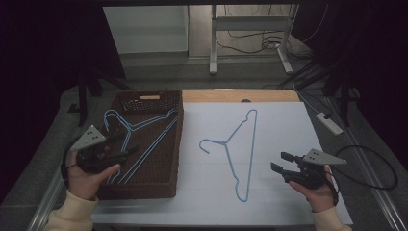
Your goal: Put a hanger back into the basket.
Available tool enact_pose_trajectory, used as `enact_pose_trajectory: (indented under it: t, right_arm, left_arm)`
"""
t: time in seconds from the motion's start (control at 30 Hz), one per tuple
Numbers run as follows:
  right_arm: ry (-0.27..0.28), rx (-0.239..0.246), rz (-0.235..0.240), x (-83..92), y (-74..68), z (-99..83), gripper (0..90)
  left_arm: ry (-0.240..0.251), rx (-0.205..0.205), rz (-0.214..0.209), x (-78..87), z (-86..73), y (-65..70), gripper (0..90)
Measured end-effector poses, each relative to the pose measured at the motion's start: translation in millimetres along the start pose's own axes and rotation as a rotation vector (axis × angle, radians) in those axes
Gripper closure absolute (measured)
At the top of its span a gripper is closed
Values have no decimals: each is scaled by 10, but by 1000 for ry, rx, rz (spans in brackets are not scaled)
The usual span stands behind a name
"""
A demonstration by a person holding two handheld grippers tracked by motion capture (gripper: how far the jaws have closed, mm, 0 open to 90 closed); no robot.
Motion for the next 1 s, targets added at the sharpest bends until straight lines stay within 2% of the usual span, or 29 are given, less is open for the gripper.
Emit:
enact_pose_trajectory:
  t: [0.17, 0.23, 0.33, 0.4, 0.5, 0.6, 0.73, 0.83, 0.9, 0.93, 0.97, 1.0]
  right_arm:
    - [-4, 6, 3, -15, -8, 1, 385]
    - [-6, 8, 5, -17, -12, 1, 384]
    - [-15, 16, 3, -31, -24, 3, 380]
    - [-31, 24, -1, -50, -30, 2, 378]
    - [-55, 43, -7, -80, -54, 14, 374]
    - [-90, 74, -12, -128, -85, 46, 369]
    - [-159, 88, -24, -241, -88, 99, 353]
    - [-212, 79, -31, -375, -46, 136, 356]
    - [-259, 100, -42, -492, -10, 150, 386]
    - [-259, 100, -42, -492, -10, 150, 386]
    - [-299, 113, -43, -634, 18, 156, 420]
    - [-319, 124, -46, -696, 31, 153, 436]
  left_arm:
    - [4, -3, -73, -75, -34, 227, 335]
    - [7, -6, -81, -97, -35, 266, 335]
    - [16, -24, -137, -227, -27, 467, 336]
    - [6, -29, -152, -285, -32, 516, 333]
    - [-11, -39, -142, -355, -51, 524, 327]
    - [-6, -39, -146, -364, -49, 527, 326]
    - [-4, -37, -153, -383, -50, 530, 326]
    - [-8, -44, -156, -390, -65, 551, 327]
    - [-7, -43, -160, -391, -66, 562, 326]
    - [-7, -43, -160, -391, -66, 562, 326]
    - [-5, -42, -162, -389, -64, 566, 327]
    - [-4, -42, -164, -388, -62, 569, 327]
Point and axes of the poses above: each handheld gripper's, and its own axes: x roughly backward along the jaws, z roughly out of its top, y roughly to its right, the point moved 8 cm from there along -x, roughly forward along the jaws, and after that the axes turned 7 degrees about -y, right-handed, at the moved point
